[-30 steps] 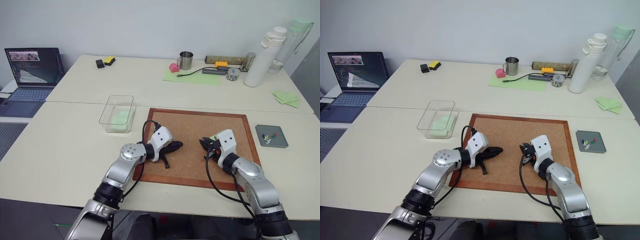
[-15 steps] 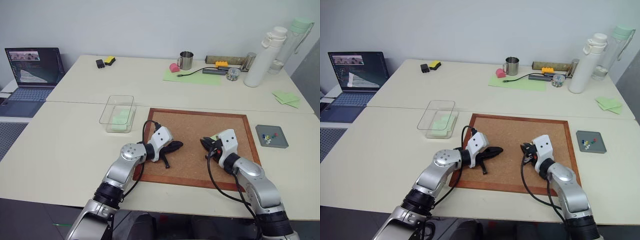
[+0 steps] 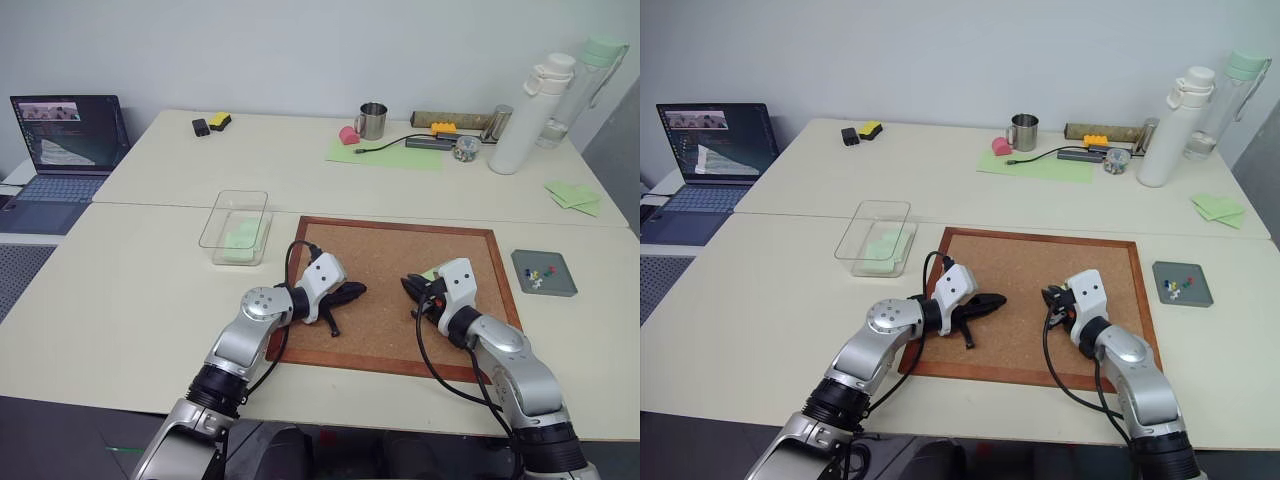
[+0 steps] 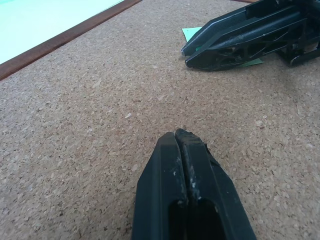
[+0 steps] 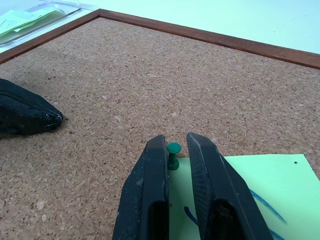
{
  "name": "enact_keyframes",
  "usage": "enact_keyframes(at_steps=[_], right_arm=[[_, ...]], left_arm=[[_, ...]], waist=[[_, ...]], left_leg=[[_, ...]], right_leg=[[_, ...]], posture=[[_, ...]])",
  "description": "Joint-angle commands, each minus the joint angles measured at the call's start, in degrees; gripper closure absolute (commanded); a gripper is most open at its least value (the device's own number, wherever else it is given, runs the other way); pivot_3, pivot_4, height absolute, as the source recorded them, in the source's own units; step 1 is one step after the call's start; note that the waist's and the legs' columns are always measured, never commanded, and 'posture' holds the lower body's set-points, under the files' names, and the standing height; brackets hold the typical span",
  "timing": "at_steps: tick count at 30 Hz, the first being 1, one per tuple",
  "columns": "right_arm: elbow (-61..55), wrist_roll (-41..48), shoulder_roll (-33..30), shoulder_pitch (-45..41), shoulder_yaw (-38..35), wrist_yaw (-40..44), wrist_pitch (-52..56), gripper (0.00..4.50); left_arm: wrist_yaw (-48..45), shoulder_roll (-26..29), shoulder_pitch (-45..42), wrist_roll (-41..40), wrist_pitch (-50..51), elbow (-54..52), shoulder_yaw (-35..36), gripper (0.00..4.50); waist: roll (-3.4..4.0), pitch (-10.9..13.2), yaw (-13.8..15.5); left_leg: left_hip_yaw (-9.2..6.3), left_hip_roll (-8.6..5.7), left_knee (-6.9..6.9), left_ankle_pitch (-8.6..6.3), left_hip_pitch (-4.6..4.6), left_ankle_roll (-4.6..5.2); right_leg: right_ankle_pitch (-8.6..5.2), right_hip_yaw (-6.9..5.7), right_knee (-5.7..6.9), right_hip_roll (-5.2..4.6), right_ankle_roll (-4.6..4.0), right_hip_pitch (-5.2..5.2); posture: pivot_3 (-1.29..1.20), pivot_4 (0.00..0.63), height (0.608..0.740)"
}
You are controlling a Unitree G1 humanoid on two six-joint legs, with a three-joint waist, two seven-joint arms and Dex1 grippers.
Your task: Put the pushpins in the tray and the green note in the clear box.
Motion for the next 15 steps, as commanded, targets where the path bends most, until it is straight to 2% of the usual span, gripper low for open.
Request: enact_keyframes(at_steps=[1,15], right_arm=[[-1.37,1.26,0.07,0.11,-1.25,0.05,0.23,3.98],[-1.89,1.82,-0.31,0.37,-0.94,-0.02,0.54,3.98]], left_arm=[[0.14,0.02,0.74,0.49,0.79,0.55,-0.77,4.50],[0.09,0.08,0.80,0.49,0.74,0.57,-0.76,4.50]], waist=[[0.00,0.00,0.00],[0.00,0.00,0.00]], left_leg=[[0.00,0.00,0.00,0.00,0.00,0.00],[0.00,0.00,0.00,0.00,0.00,0.00]], right_leg=[[0.00,0.00,0.00,0.00,0.00,0.00],[0.00,0.00,0.00,0.00,0.00,0.00]], posture=[[0.00,0.150,0.740],[0.00,0.150,0.740]])
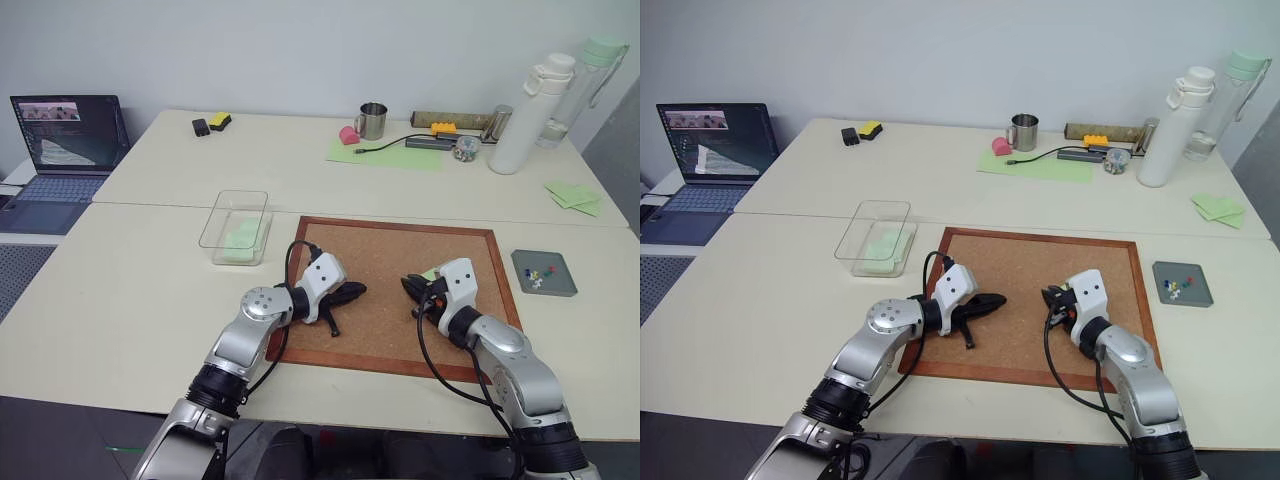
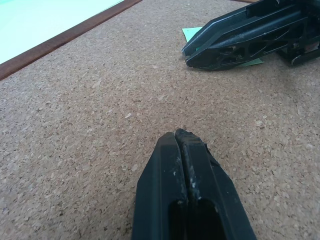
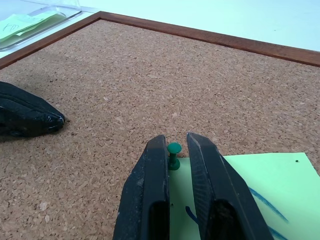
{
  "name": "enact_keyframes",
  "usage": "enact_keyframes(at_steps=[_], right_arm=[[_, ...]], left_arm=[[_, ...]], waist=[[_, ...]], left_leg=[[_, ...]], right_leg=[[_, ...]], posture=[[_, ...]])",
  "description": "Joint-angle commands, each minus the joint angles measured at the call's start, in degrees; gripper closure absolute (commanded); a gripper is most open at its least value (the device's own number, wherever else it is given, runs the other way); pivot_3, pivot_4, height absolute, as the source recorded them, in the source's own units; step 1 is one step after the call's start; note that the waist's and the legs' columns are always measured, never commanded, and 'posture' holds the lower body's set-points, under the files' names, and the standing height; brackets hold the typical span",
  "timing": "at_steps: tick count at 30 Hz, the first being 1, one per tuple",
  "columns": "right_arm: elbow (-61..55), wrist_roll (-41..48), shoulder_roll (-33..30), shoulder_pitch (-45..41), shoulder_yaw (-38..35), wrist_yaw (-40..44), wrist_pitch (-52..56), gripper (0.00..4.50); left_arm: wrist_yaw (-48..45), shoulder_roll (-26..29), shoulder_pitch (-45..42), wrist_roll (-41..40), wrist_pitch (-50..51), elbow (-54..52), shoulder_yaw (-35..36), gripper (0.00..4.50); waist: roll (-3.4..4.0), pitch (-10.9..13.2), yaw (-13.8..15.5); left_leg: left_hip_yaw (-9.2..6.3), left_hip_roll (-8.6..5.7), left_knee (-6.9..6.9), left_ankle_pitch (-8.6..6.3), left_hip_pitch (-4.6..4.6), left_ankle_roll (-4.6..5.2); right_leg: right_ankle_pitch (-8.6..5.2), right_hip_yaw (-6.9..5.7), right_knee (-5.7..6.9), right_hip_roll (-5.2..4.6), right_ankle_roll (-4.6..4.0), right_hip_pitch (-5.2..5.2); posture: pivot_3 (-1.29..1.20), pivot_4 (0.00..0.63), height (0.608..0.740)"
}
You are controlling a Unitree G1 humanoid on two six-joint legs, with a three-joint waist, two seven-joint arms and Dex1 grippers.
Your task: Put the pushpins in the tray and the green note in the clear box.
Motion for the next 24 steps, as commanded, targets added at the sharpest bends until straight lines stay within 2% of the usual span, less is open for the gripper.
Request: enact_keyframes(at_steps=[1,24], right_arm=[[-1.85,0.63,-0.21,0.30,-0.78,0.02,0.27,3.98],[-2.63,0.90,-0.38,0.33,-0.83,-0.15,0.57,3.98]], left_arm=[[0.08,0.10,0.83,0.47,0.78,0.52,-0.75,4.50],[0.16,0.18,0.98,0.46,1.12,0.01,-0.74,4.50]], waist=[[0.00,0.00,0.00],[0.00,0.00,0.00]], left_leg=[[0.00,0.00,0.00,0.00,0.00,0.00],[0.00,0.00,0.00,0.00,0.00,0.00]], right_leg=[[0.00,0.00,0.00,0.00,0.00,0.00],[0.00,0.00,0.00,0.00,0.00,0.00]], posture=[[0.00,0.150,0.740],[0.00,0.150,0.740]])
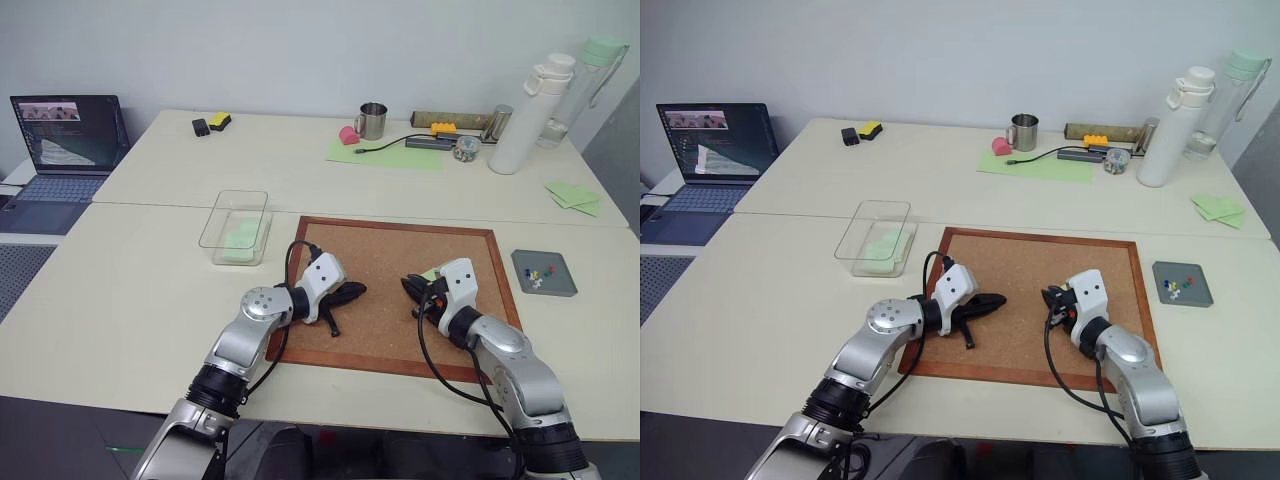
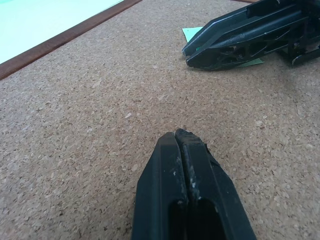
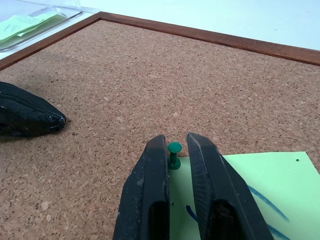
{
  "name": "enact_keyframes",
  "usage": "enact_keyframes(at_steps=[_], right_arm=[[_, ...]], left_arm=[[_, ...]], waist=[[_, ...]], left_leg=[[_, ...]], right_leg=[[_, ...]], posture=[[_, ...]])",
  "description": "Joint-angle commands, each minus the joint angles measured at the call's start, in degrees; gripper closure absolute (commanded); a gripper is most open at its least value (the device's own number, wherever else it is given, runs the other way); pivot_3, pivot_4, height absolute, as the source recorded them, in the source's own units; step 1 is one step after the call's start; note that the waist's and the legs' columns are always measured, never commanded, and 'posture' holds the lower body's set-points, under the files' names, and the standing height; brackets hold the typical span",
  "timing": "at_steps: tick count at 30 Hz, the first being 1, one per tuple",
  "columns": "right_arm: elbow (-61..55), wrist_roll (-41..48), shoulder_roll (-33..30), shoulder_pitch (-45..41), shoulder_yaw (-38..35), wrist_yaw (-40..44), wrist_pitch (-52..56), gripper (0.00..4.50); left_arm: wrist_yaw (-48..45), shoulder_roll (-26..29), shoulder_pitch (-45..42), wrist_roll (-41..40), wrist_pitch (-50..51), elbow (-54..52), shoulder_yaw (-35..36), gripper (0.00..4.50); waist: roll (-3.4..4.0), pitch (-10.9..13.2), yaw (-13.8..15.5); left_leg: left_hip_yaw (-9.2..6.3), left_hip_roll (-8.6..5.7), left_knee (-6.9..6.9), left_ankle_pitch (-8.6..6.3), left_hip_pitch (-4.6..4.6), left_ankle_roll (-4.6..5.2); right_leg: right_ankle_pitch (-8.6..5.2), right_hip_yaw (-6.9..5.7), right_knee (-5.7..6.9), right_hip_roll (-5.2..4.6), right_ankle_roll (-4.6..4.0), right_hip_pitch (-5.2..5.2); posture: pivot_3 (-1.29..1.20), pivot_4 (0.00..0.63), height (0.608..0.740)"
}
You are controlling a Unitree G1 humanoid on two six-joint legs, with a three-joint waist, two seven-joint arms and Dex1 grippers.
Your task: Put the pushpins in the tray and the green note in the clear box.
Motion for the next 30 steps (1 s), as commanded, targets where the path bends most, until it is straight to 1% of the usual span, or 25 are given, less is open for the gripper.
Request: enact_keyframes(at_steps=[1,21,22,24,30], right_arm=[[-2.56,0.63,-0.36,0.10,-0.96,-0.09,0.43,3.98],[-4.49,1.21,-0.96,1.02,-1.17,0.23,0.74,3.98],[-4.62,1.25,-0.96,1.13,-1.17,0.23,0.77,4.19],[-4.78,1.29,-0.95,1.24,-1.18,0.22,0.78,4.43],[-5.31,1.51,-1.03,1.31,-1.23,0.26,0.85,4.47]], left_arm=[[0.16,0.17,0.99,0.45,0.94,0.09,-0.73,4.50],[-0.07,0.34,1.33,0.41,1.12,-0.37,-0.83,4.50],[-0.08,0.32,1.35,0.40,1.13,-0.41,-0.85,4.50],[-0.08,0.28,1.35,0.39,1.16,-0.43,-0.87,4.50],[-0.20,0.25,1.39,0.38,1.02,-0.36,-0.94,4.50]], waist=[[0.00,0.00,0.00],[0.00,0.00,0.00],[0.00,0.00,0.00],[0.00,0.00,0.00],[0.00,0.00,0.00]], left_leg=[[0.00,0.00,0.00,0.00,0.00,0.00],[0.00,0.00,0.00,0.00,0.00,0.00],[0.00,0.00,0.00,0.00,0.00,0.00],[0.00,0.00,0.00,0.00,0.00,0.00],[0.00,0.00,0.00,0.00,-0.01,0.00]], right_leg=[[0.00,0.00,0.00,0.00,0.00,0.00],[0.00,0.01,0.00,0.00,0.00,0.00],[0.00,0.00,0.00,0.00,0.00,0.00],[0.00,0.00,0.00,0.00,0.00,0.00],[0.00,0.00,-0.01,0.00,0.00,-0.01]], posture=[[0.00,0.150,0.740],[0.00,0.150,0.740],[0.00,0.150,0.740],[0.00,0.150,0.740],[0.00,0.150,0.740]])
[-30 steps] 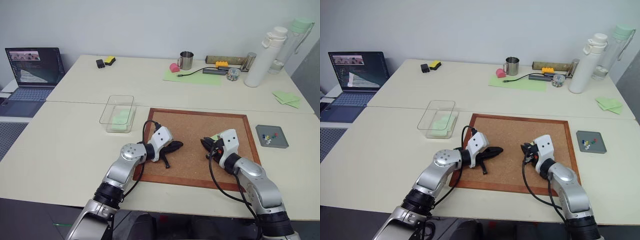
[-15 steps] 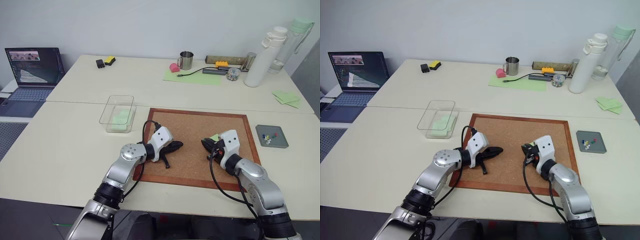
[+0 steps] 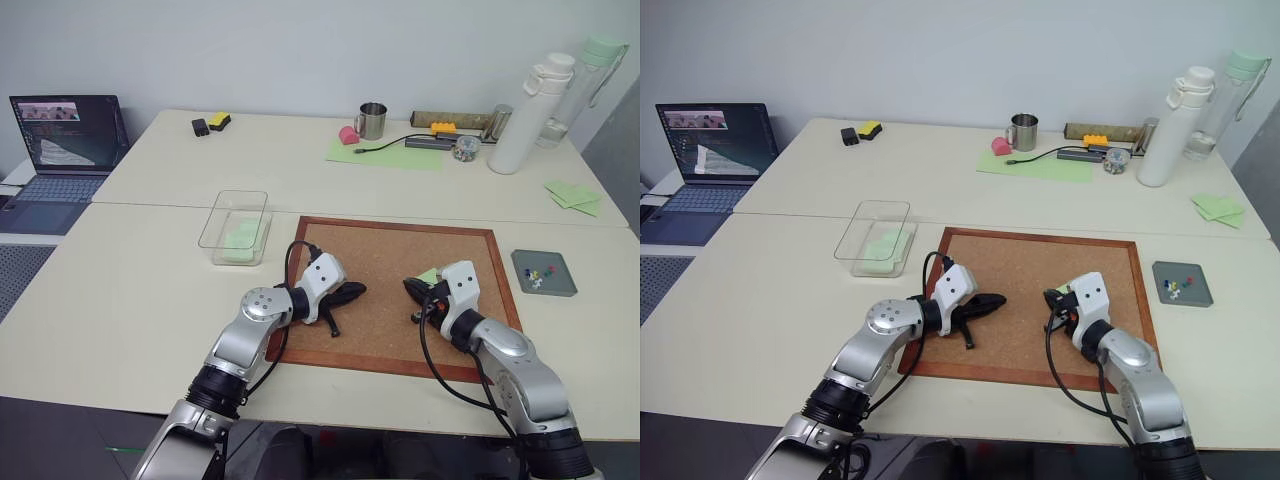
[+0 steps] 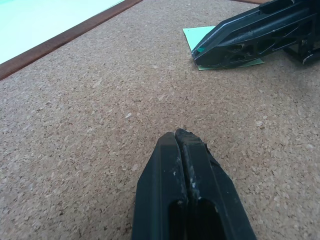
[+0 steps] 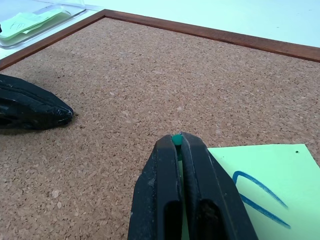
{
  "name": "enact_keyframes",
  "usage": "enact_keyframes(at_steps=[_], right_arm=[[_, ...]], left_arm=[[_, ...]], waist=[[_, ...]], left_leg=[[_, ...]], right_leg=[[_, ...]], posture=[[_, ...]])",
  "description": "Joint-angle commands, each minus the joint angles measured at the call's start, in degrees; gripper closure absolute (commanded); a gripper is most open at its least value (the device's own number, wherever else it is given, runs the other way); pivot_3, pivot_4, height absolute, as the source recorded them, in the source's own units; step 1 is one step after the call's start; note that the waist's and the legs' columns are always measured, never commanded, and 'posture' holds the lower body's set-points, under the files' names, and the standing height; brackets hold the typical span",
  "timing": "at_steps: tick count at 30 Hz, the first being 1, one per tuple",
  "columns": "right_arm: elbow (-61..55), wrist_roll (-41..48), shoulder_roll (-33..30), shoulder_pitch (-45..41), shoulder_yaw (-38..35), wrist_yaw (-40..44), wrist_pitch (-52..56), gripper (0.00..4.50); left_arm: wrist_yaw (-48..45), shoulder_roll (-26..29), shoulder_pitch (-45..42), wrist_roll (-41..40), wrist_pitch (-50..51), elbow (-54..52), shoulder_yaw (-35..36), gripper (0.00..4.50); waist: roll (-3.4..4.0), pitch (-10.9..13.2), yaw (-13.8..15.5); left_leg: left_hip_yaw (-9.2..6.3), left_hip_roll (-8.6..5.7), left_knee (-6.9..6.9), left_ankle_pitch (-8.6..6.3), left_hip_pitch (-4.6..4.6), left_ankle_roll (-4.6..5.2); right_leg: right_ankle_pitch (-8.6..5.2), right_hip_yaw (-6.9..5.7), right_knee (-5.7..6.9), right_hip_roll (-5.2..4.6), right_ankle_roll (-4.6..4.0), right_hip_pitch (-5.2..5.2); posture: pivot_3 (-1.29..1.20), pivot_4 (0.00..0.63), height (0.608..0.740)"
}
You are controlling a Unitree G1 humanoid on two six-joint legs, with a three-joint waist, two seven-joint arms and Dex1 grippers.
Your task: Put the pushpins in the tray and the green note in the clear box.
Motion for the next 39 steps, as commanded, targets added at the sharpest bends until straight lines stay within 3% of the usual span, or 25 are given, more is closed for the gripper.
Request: enact_keyframes(at_steps=[1,20,25,30,39], right_arm=[[-3.20,0.94,-0.32,0.07,-1.23,0.10,-0.17,4.47],[-15.27,7.49,-1.88,0.45,-7.03,-1.05,6.37,4.47],[-16.77,3.75,-6.65,0.69,-4.54,0.98,5.05,4.47],[-17.54,-2.73,-16.27,1.94,0.20,7.04,-1.42,4.50],[-15.22,-8.75,-25.97,0.56,3.80,17.03,-14.68,4.50]], left_arm=[[-0.20,0.23,1.11,0.39,0.84,0.06,-0.97,4.50],[-0.15,0.00,1.22,0.44,0.82,0.24,-1.12,4.50],[-0.48,-1.81,0.42,-4.12,5.92,-1.41,1.48,4.50],[-1.74,-4.26,-2.62,-17.37,21.48,-6.86,8.55,3.83],[-2.38,-3.79,-9.92,-33.35,42.92,-8.74,15.71,2.12]], waist=[[0.00,0.00,0.00],[0.00,0.00,0.00],[0.00,0.00,0.02],[-0.09,0.06,0.00],[-0.24,0.16,-0.07]], left_leg=[[0.00,0.00,0.00,0.00,0.00,0.00],[-0.01,0.01,0.00,0.00,-0.02,0.00],[0.00,-0.02,0.00,0.00,-0.03,0.00],[-0.01,-0.05,0.05,0.00,-0.07,0.01],[-0.09,-0.04,0.22,0.00,-0.10,0.00]], right_leg=[[0.00,0.00,0.00,0.00,0.00,0.00],[0.00,0.00,0.00,0.00,0.00,-0.01],[0.00,0.01,0.00,0.00,0.00,-0.01],[0.00,-0.01,-0.01,0.00,0.01,-0.04],[-0.01,-0.05,-0.01,0.18,0.02,0.02]], posture=[[0.00,0.150,0.740],[0.00,0.150,0.740],[0.00,0.150,0.740],[0.00,0.150,0.740],[0.00,0.150,0.740]])
